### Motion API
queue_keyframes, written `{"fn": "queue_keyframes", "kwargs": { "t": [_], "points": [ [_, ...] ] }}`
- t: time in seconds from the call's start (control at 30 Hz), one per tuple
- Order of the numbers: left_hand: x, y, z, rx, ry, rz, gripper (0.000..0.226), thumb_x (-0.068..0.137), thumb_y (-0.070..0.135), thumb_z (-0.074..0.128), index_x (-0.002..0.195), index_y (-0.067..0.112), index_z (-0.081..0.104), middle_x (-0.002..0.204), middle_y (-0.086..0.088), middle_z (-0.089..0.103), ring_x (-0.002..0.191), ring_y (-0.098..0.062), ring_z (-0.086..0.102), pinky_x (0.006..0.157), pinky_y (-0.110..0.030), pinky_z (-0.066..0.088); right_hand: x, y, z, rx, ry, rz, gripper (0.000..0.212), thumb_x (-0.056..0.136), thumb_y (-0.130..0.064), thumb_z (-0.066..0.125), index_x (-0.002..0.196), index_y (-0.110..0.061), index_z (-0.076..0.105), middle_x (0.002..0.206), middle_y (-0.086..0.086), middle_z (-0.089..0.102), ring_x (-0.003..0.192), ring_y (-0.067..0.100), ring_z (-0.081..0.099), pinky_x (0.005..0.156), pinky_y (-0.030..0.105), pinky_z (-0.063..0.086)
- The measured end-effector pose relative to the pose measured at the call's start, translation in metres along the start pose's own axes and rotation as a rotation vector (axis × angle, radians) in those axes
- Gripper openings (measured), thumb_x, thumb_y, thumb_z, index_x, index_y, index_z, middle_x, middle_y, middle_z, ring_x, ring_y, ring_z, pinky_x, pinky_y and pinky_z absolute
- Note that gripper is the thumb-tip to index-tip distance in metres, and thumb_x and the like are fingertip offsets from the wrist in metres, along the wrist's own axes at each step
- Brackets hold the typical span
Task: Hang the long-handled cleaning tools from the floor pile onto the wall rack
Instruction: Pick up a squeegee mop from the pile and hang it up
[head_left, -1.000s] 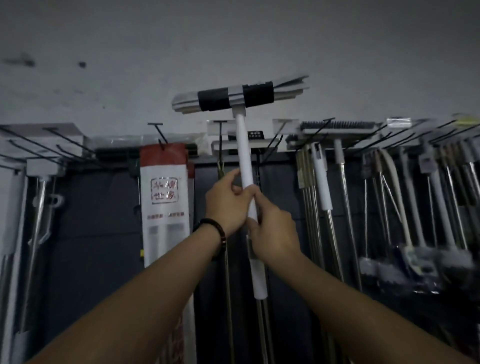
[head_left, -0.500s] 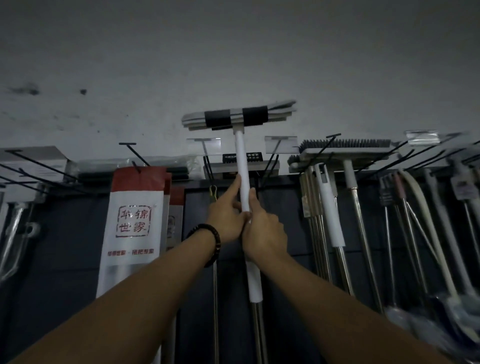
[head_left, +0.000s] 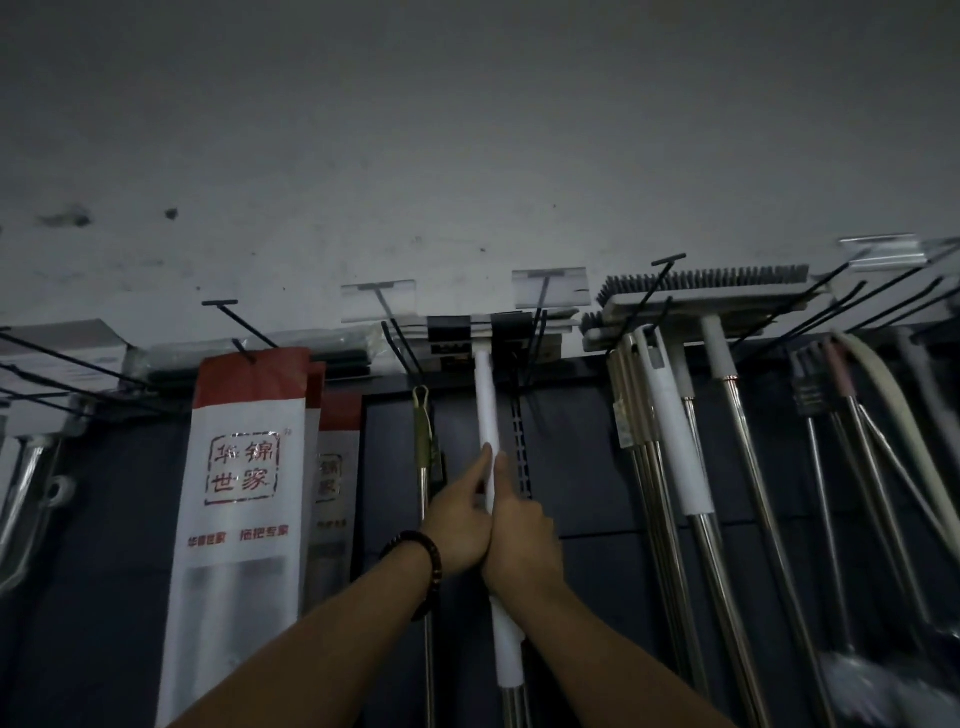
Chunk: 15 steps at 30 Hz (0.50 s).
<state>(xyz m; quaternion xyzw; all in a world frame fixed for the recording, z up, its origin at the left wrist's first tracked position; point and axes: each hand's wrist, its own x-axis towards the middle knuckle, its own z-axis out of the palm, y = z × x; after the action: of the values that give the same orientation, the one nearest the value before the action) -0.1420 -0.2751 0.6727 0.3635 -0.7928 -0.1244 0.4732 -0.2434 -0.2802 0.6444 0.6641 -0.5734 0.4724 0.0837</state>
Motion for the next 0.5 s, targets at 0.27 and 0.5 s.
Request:
{"fn": "queue_keyframes", "kwargs": {
  "t": [0.27,0.5],
  "points": [
    [-0.014,-0.022,0.004,-0.004,-0.038,-0.059,0.074,0.103,0.014,0.057,0.162,0.037,0.018,0.138,-0.002,0.062,0.118,-0.014,0.063,0.108,-0.028,0.051,-0.011,0.006,0.013,-0.081,-0.02,-0.039,0.115,0.094,-0.022,0.073,0.164,-0.03,-0.018,0.142,0.012,0.053,0.117,0.026,0.064,0.095,0.043,0.058],
    [-0.104,-0.045,0.002,0.165,0.043,0.088,0.027,0.101,0.01,0.054,0.123,0.022,0.063,0.118,0.012,0.062,0.106,-0.005,0.061,0.082,-0.003,0.046,-0.102,0.005,0.044,0.082,0.081,-0.065,0.068,0.093,-0.021,0.065,0.156,-0.022,0.04,0.154,0.012,0.032,0.138,0.033,0.042,0.11,0.041,0.044]
  ]
}}
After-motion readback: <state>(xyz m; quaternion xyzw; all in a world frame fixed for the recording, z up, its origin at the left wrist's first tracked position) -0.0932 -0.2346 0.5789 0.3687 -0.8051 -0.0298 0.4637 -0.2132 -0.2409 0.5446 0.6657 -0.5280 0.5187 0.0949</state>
